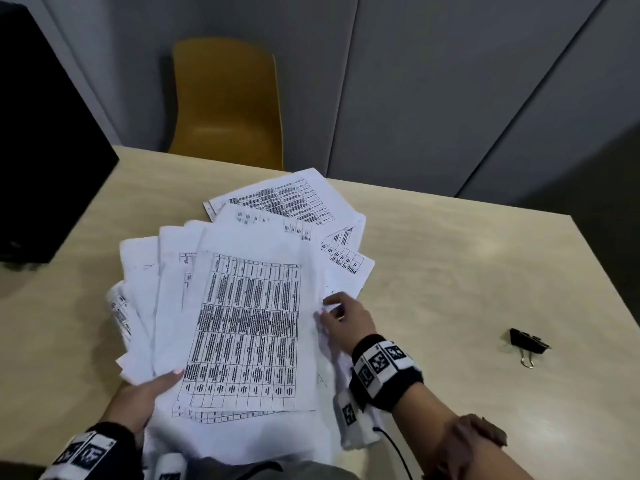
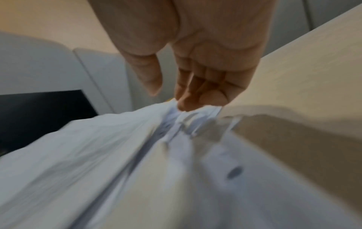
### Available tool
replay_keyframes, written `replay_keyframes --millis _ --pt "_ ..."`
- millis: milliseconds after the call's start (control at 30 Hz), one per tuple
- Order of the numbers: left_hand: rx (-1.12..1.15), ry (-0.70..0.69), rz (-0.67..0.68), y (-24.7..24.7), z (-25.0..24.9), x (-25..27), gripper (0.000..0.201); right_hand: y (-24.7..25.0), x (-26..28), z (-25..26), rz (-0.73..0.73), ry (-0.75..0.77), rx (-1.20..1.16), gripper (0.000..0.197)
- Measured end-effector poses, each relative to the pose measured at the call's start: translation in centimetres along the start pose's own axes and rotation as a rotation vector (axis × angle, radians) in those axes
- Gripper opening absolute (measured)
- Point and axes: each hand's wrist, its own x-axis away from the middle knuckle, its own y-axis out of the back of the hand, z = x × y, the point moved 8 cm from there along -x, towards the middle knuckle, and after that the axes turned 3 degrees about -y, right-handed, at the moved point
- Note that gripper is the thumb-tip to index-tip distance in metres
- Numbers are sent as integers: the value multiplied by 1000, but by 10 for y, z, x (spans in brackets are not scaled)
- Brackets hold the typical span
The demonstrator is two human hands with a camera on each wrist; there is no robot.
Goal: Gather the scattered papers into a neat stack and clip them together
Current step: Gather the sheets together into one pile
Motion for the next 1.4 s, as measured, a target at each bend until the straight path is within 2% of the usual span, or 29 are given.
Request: replay_keyframes --millis 100,167,233,267,300,367,467,567,633,700,800,900,933,1067,1133,1267,1400 --pt "33 64 6 -19 -31 41 27 35 -28 -16 -220 -82 -80 33" --pt "129 89 11 -24 -48 58 48 48 -47 -24 -259 -141 -43 40" --pt "249 95 168 -8 -30 28 85 54 -62 -22 -256 -153 67 44" --pt "316 80 154 15 -14 6 101 54 -68 -17 -252 -136 129 44" --pt "316 93 93 32 -4 -3 103 52 -73 -10 -242 -110 186 46" --pt "276 127 -11 57 7 -14 98 45 -79 7 -209 -42 297 50" --pt "250 131 -5 67 7 -19 85 24 -91 40 -125 143 475 52" --pt "243 123 -33 71 8 -22 95 -1 -103 65 -32 282 668 55" --pt "259 93 -52 73 5 -24 82 -16 -111 71 51 315 782 56" --pt "273 103 -42 69 3 -26 69 -26 -117 66 139 323 868 56" --pt "342 98 -24 65 0 -28 63 -28 -114 49 211 301 882 59" --pt "313 111 -52 71 6 -32 94 -19 -90 28 195 289 829 58" --pt "295 119 -46 72 8 -33 97 -16 -79 18 198 276 811 56" --pt "341 153 75 38 4 -35 63 9 -43 -24 225 303 779 54" --pt "326 156 114 26 0 -36 56 24 -31 -38 261 342 751 53" --pt "271 151 67 30 -3 -42 76 41 -21 -43 284 355 650 74" --pt "214 153 94 34 -2 -41 104 36 -31 -19 113 322 534 56"
